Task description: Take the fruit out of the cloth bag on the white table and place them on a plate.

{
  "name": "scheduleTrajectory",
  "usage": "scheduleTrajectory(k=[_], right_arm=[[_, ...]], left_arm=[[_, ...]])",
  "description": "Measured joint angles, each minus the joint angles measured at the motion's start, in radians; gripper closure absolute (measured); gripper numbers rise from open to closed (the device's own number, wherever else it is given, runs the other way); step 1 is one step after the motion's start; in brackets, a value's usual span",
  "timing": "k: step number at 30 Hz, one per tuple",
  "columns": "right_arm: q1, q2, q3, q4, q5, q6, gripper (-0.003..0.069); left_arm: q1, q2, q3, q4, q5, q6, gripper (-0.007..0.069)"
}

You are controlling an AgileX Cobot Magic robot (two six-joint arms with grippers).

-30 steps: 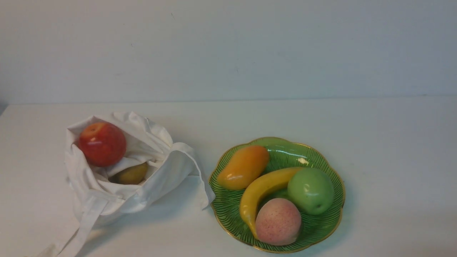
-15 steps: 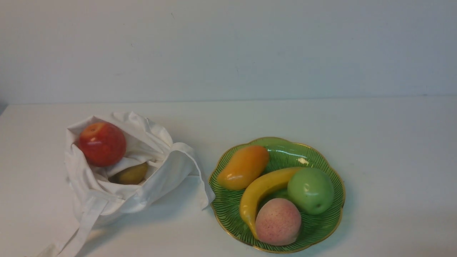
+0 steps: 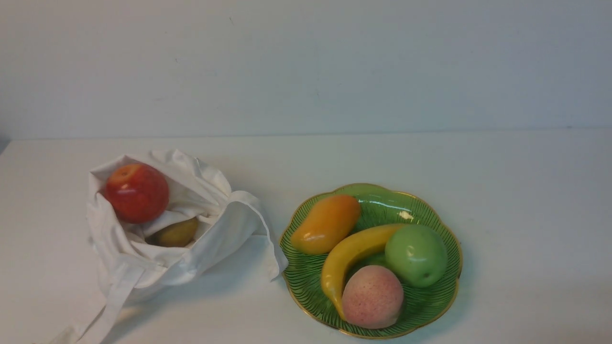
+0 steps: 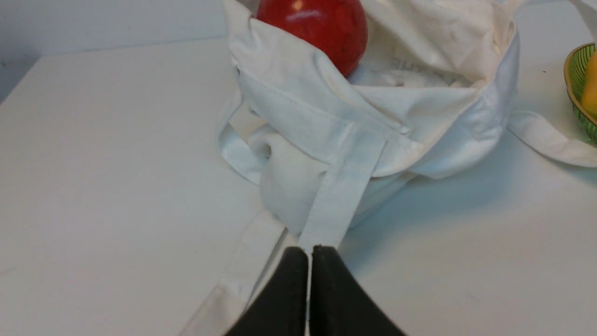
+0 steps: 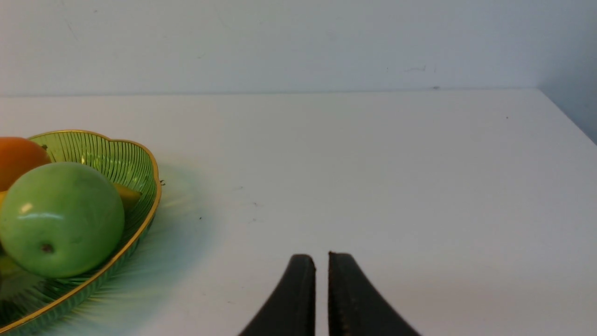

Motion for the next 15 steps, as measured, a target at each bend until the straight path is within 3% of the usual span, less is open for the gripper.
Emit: scheduleTrajectory(k=[15], right_arm=[[0.000, 0.000, 0.000, 0.000, 0.000, 0.000, 0.0622]], left_arm=[[0.000, 0.000, 0.000, 0.000, 0.000, 0.000, 0.0632]])
